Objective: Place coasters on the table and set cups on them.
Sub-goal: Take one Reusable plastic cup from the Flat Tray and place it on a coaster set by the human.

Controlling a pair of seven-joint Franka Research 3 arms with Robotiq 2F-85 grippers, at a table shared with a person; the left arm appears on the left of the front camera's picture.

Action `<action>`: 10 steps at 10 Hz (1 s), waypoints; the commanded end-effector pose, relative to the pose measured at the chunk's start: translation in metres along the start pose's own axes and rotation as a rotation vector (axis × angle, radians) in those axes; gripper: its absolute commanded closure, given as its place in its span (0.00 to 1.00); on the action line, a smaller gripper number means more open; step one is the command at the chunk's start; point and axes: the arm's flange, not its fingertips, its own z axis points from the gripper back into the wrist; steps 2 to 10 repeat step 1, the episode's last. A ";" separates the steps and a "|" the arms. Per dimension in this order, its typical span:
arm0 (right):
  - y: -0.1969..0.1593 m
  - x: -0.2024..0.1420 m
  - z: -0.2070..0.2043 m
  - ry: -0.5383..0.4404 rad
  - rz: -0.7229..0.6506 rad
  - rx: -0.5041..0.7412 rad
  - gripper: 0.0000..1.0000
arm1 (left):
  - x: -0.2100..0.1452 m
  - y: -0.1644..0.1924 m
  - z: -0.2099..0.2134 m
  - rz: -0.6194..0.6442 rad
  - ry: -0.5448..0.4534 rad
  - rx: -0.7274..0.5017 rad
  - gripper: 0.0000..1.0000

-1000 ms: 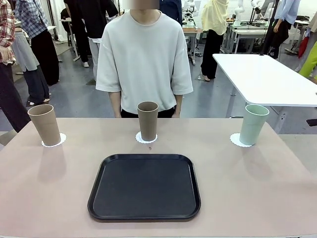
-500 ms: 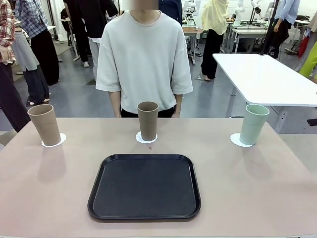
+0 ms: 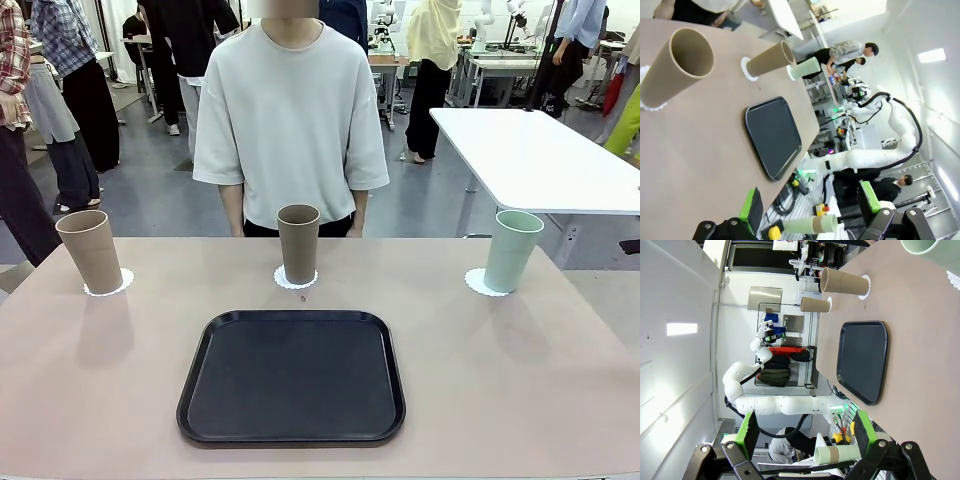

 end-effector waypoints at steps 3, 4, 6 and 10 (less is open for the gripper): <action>0.001 0.001 0.001 0.004 0.009 0.006 0.00 | -0.002 -0.002 0.000 -0.008 -0.018 -0.012 0.00; 0.001 0.001 0.001 0.004 0.009 0.006 0.00 | -0.002 -0.002 0.000 -0.008 -0.018 -0.012 0.00; 0.001 0.001 0.001 0.004 0.009 0.006 0.00 | -0.002 -0.002 0.000 -0.008 -0.018 -0.012 0.00; 0.001 0.001 0.001 0.004 0.009 0.006 0.00 | -0.002 -0.002 0.000 -0.008 -0.018 -0.012 0.00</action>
